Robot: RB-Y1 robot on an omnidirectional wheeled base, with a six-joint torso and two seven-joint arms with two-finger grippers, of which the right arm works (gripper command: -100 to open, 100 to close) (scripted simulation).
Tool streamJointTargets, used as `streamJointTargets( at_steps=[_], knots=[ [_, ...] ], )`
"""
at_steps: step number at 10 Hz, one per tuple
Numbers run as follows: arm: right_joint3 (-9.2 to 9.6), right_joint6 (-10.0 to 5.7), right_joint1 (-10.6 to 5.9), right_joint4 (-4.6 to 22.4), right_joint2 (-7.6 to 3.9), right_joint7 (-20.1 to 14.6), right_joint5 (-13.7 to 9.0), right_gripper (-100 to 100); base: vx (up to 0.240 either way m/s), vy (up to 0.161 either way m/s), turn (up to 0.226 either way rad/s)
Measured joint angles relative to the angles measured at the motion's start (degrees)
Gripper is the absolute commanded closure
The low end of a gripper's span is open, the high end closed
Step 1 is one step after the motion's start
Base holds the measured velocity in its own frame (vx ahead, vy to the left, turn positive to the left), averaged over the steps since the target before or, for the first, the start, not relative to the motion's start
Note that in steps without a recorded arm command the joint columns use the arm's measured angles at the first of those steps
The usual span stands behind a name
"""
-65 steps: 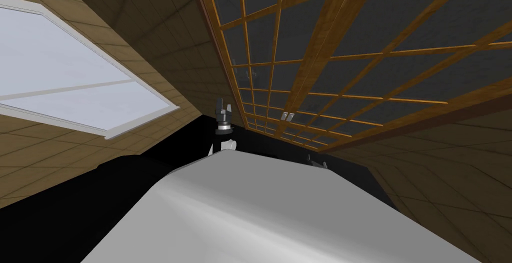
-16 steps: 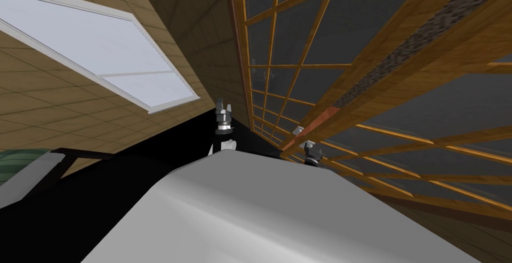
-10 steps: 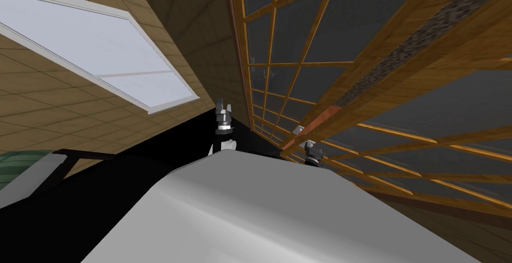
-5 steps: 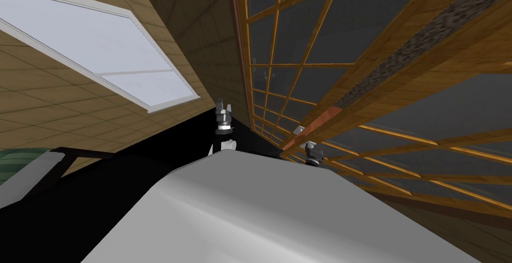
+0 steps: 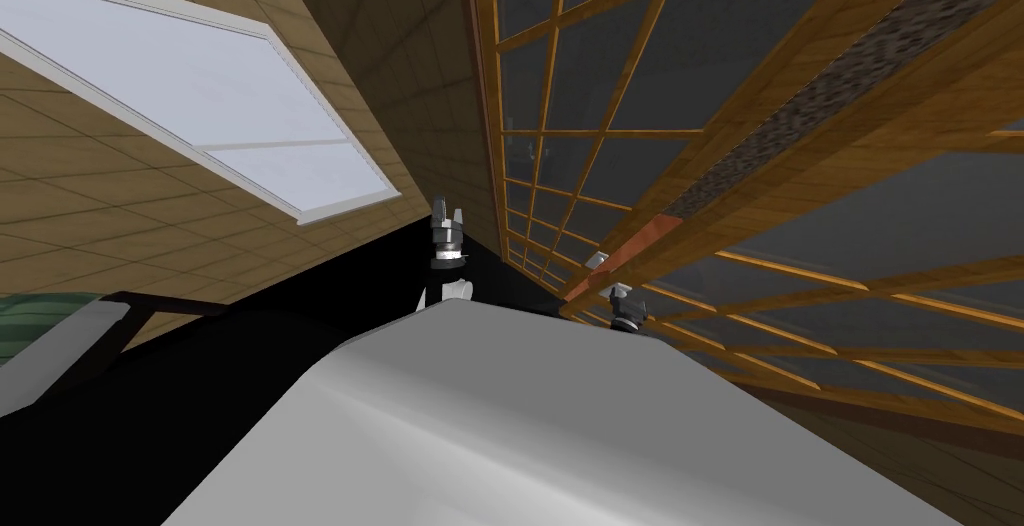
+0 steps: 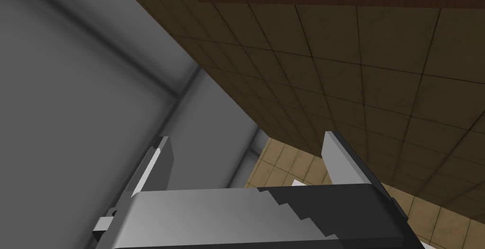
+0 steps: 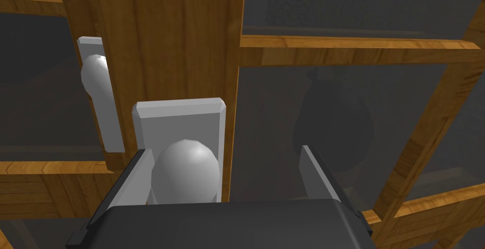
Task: Pull the door open
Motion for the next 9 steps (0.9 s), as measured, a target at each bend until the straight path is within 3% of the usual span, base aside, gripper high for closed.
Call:
streamJointTargets(
  at_steps=[1, 2, 3, 4, 5, 6, 7, 9],
  knots=[
    [0.10, -0.28, -0.73, 1.1, 0.14, -0.3, 0.1, 100, -0.026, 0.006, -0.025],
    [-0.29, 0.48, 0.07, -0.7, 0.04, 0.7, -0.3, 100, -0.021, 0.012, 0.008],
    [-0.12, 0.57, -0.68, 0.5, -0.17, 0.3, -0.2, 100, -0.011, 0.013, 0.010],
    [-0.33, 0.74, -0.36, -0.1, -0.11, 0.5, -0.4, 100, 0.002, -0.003, 0.011],
    [0.21, -0.16, -1.64, 2.6, -0.02, -0.7, 0.1, 100, 0.010, 0.000, 0.004],
    [-0.23, 0.30, 0.38, -0.7, -0.11, 0.3, -0.3, 100, -0.025, 0.007, -0.051],
    [-0.31, 0.59, 0.90, -1.7, -0.18, 1.0, -0.4, 100, -0.034, 0.005, -0.020],
    [-0.06, 0.03, 0.17, 0.2, -0.08, 0.2, -0.2, 100, -0.027, 0.005, 0.012]
  ],
)
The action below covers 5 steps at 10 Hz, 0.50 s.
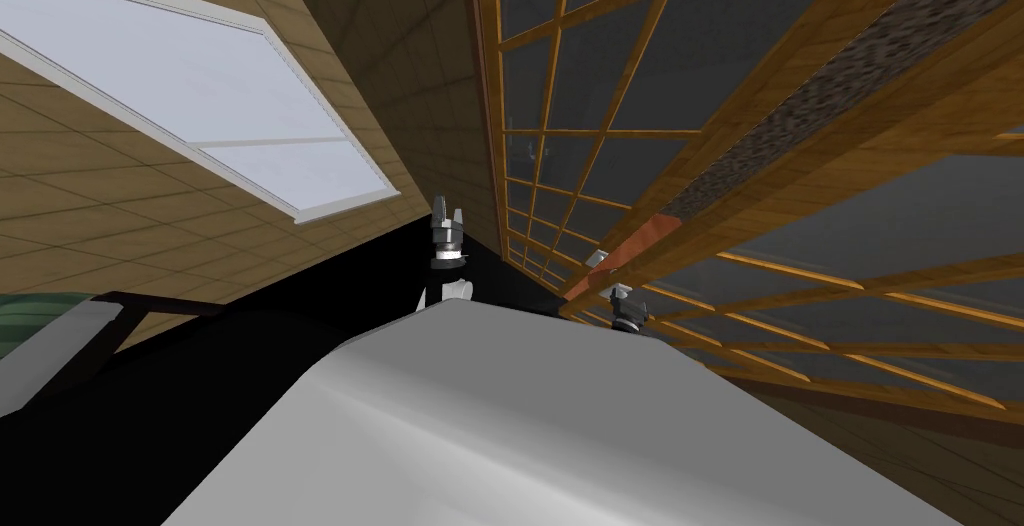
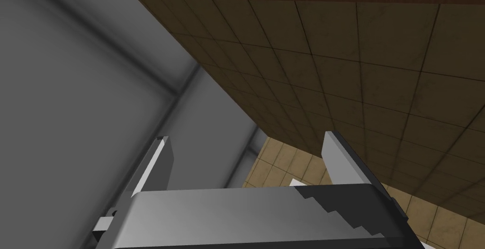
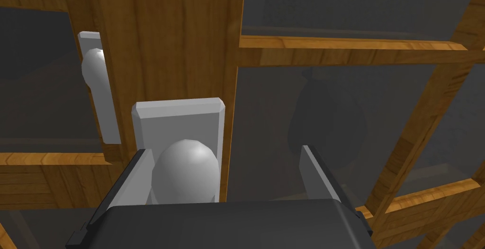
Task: Pull the door open
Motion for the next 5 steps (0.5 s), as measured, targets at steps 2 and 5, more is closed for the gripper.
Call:
streamJointTargets(
  at_steps=[2, 5],
  knots=[
    [0.04, 0.35, -0.16, 0.2, -0.11, -0.1, 0.0, 100, 0.002, 0.000, -0.006],
    [-0.09, 0.78, 0.77, -1.2, -0.49, 0.0, -0.2, 100, 0.006, -0.002, -0.001]
  ],
)
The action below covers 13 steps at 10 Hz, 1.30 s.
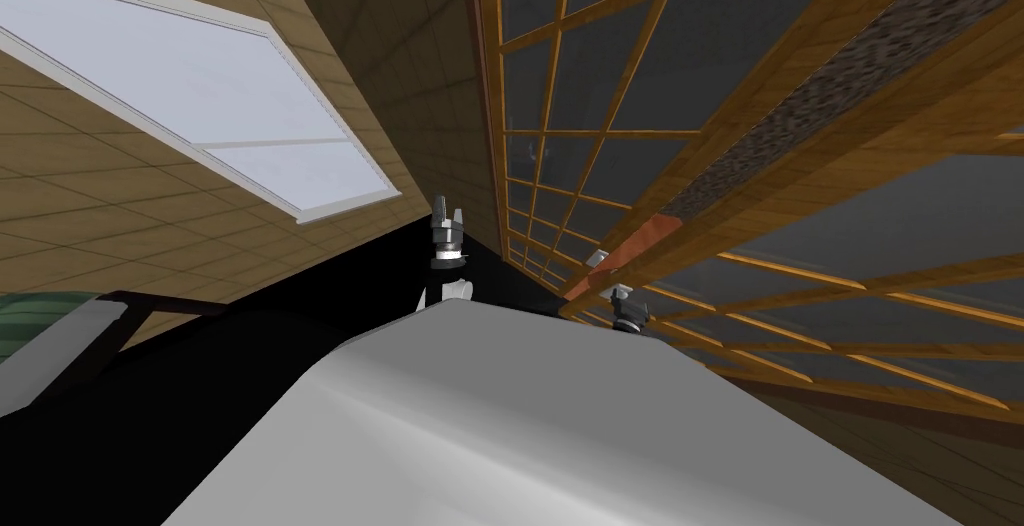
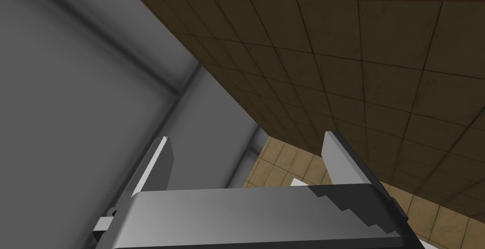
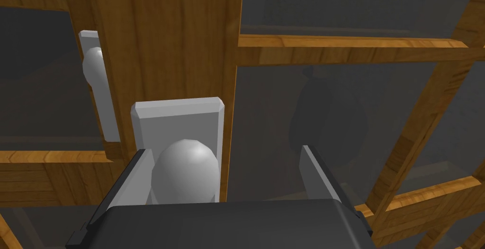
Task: Pull the door open
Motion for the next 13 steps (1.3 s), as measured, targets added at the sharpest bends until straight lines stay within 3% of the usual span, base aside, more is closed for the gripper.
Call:
streamJointTargets(
  at_steps=[1, 2, 6, 9, 13],
  knots=[
    [-0.06, 0.10, -0.03, -0.1, 0.27, 0.5, 0.0, 100, 0.005, -0.007, -0.020],
    [0.27, -0.80, -1.36, 2.3, 0.77, -0.1, 0.3, 100, -0.138, 0.000, 0.226],
    [4.13, -2.26, -2.20, -0.1, -0.85, -3.1, 2.8, 100, -0.212, -0.048, 0.163],
    [7.03, -2.17, -1.14, -2.2, -2.71, -5.1, 4.4, 100, -0.202, -0.055, 0.152],
    [10.74, -3.38, -0.97, -3.7, -5.70, -8.8, 6.7, 100, -0.243, -0.033, 0.146]
  ],
)
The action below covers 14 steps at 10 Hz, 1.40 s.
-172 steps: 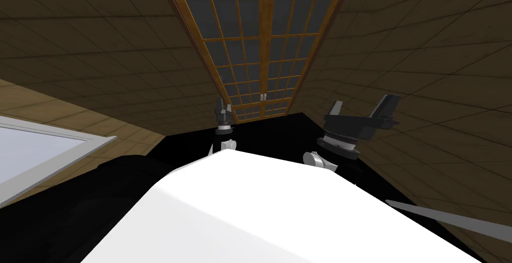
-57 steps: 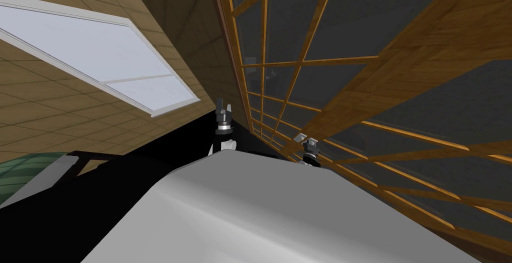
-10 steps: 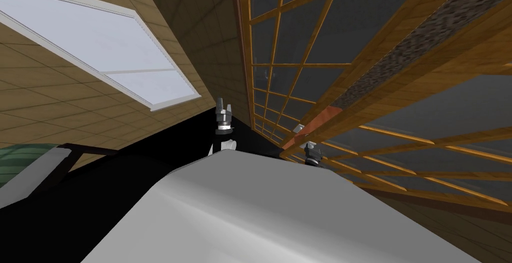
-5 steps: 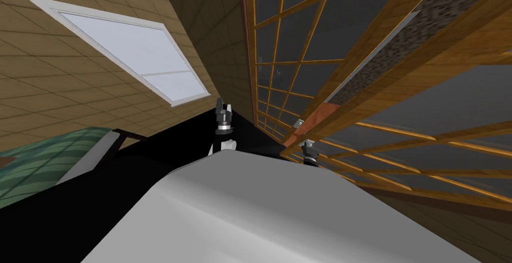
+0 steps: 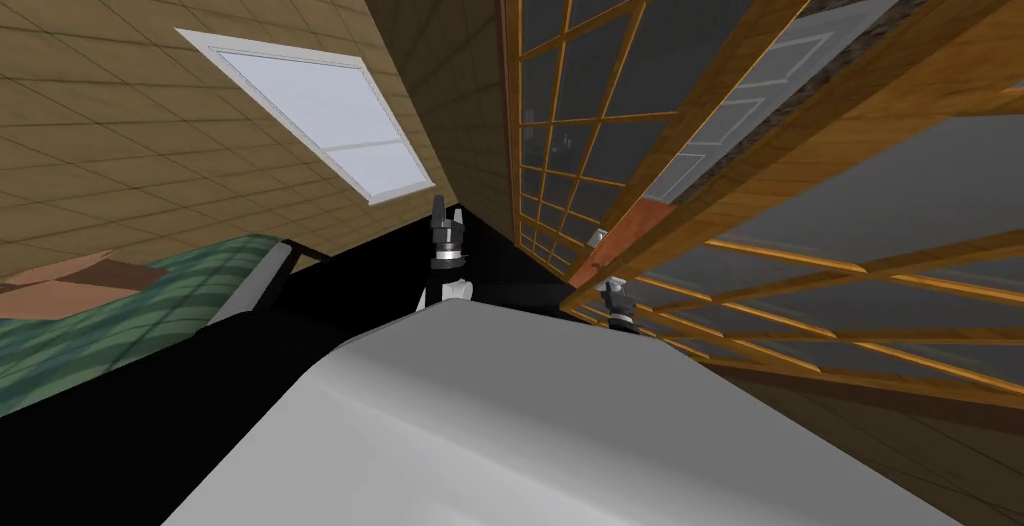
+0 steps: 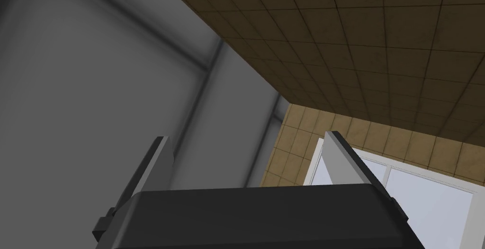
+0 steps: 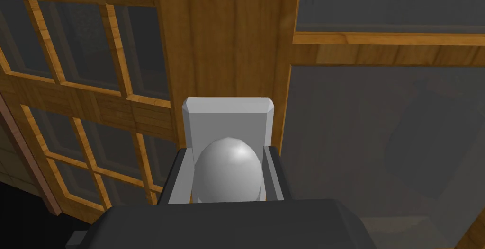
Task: Pull the door open
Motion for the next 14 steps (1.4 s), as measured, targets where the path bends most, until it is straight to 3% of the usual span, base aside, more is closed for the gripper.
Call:
streamJointTargets(
  at_steps=[3, 6, 9, 11, 14],
  knots=[
    [1.60, -0.40, 0.96, -1.0, -1.08, -1.1, 0.8, 100, -0.158, -0.030, 0.090],
    [4.01, -3.00, 1.52, -0.6, -2.87, -3.7, 1.9, 100, -0.252, -0.053, 0.143],
    [6.57, -5.20, 3.16, -0.9, -4.76, -5.8, 2.9, 100, -0.205, -0.014, 0.074],
    [7.27, -5.68, 3.77, -0.8, -5.09, -6.2, 3.2, 100, -0.206, -0.038, 0.144],
    [9.04, -8.26, 4.21, 0.0, -6.27, -7.9, 3.9, 100, -0.224, -0.058, 0.160]
  ],
)
